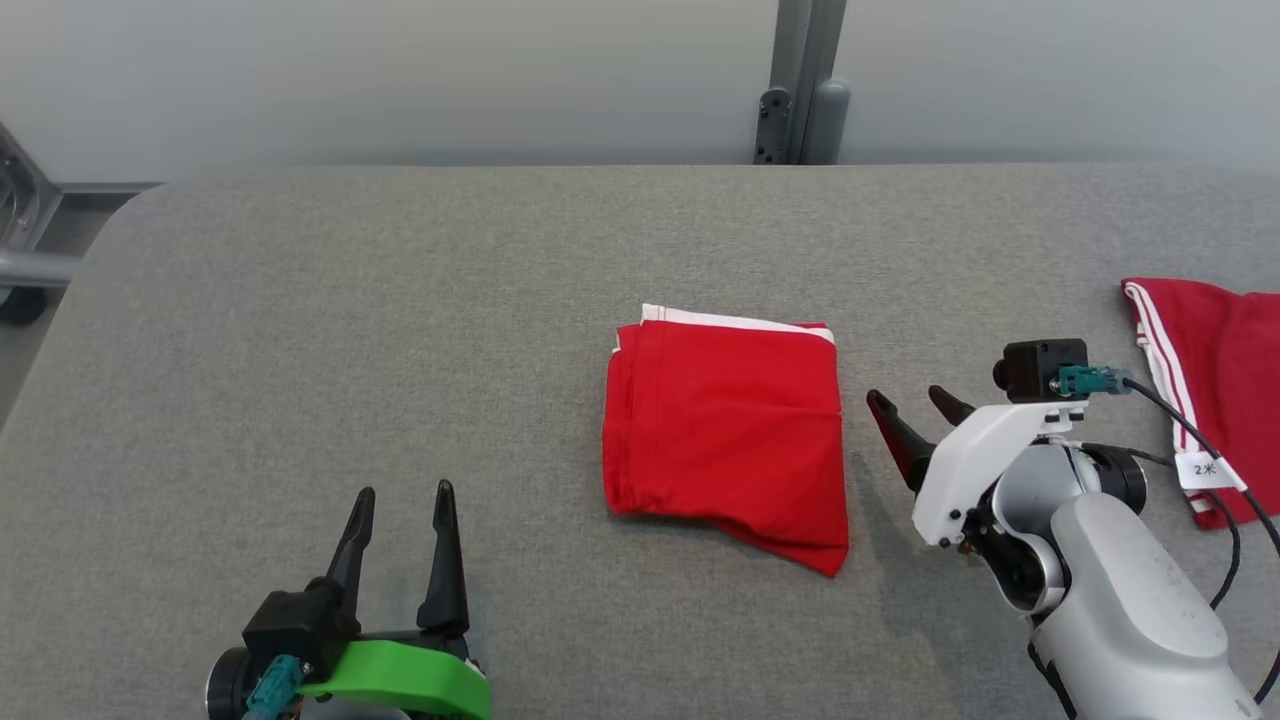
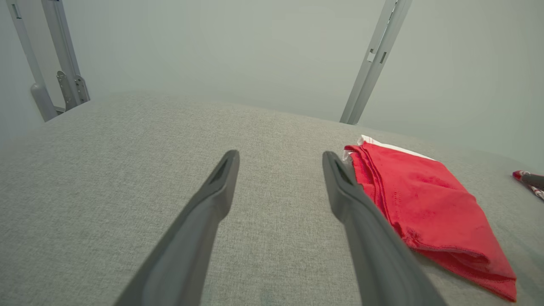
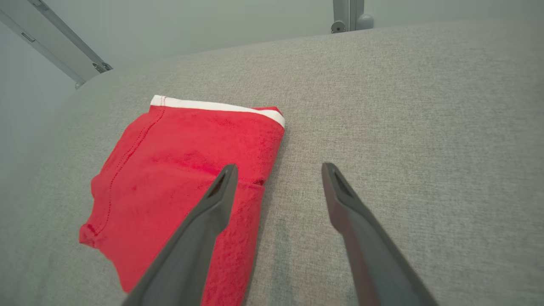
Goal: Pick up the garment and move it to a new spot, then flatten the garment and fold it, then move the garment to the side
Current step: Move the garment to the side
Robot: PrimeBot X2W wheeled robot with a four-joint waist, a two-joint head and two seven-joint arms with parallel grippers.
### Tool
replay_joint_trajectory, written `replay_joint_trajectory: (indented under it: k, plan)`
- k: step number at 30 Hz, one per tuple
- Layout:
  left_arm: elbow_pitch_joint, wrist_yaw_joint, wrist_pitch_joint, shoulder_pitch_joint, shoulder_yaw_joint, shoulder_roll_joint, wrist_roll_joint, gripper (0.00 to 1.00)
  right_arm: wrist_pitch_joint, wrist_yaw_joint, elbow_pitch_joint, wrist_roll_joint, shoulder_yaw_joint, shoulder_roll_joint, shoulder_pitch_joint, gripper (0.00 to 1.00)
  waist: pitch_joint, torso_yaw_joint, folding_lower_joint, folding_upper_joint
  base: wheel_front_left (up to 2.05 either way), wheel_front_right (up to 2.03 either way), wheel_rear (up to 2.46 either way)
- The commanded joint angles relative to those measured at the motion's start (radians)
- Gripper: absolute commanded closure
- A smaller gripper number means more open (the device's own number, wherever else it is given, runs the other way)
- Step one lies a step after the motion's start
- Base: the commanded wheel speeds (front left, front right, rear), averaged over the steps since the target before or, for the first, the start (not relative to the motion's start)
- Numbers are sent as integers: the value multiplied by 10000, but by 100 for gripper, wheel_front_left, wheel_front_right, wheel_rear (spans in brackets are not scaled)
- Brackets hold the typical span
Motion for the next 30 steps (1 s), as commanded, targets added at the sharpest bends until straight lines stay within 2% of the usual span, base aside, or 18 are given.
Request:
replay_joint_trajectory:
  k: [1, 7, 13, 14, 15, 17, 18, 19, 25, 30]
  plan:
    - [19, -30, -32, -203, -18, -6, 18, 0, 182, 3, 276, 186, 153, -192, -273, 0, 465, 497, 0, 0, 0, 0, 0]
    - [71, -37, -31, -420, -4, -47, -27, 0, 495, 3, 1370, 917, 670, -571, -951, 0, 901, 1088, 0, 0, 0, 0, 0]
    - [71, -23, -32, -460, 17, -65, -73, 0, 720, 3, 2140, 1582, 1287, -626, -1297, 0, 996, 1402, 0, 0, 0, 0, 0]
    - [69, -13, -31, -462, 13, -67, -95, 0, 757, 3, 2194, 1734, 1412, -621, -1318, 10, 989, 1420, 0, 0, 0, 0, 0]
    - [62, 9, -32, -463, 8, -67, -129, 0, 798, 3, 2247, 1888, 1541, -606, -1316, 51, 978, 1425, 0, 0, 0, 0, 0]
    - [38, 40, -32, -450, 2, -67, -143, 0, 813, 3, 2311, 2065, 1751, -645, -1353, 75, 957, 1406, 0, 0, 0, 0, 0]
    - [22, 55, -32, -440, 3, -68, -162, 0, 766, 3, 2322, 2140, 1869, -663, -1383, 95, 947, 1379, 0, 0, 0, 0, 0]
    - [6, 58, -32, -432, 4, -69, -171, 0, 660, 3, 2307, 2195, 1965, -679, -1417, 100, 939, 1341, 0, 0, 0, 0, 0]
    - [-70, 50, -31, -422, -17, -66, -57, 0, 1, 2, 2108, 2358, 2491, -992, -1702, 100, 933, 898, 0, 0, 0, 0, 0]
    - [-162, -30, -31, -507, -65, -67, 100, 0, -239, 2, 1607, 2481, 3104, -1457, -1754, 100, 986, 152, 0, 0, 0, 0, 0]
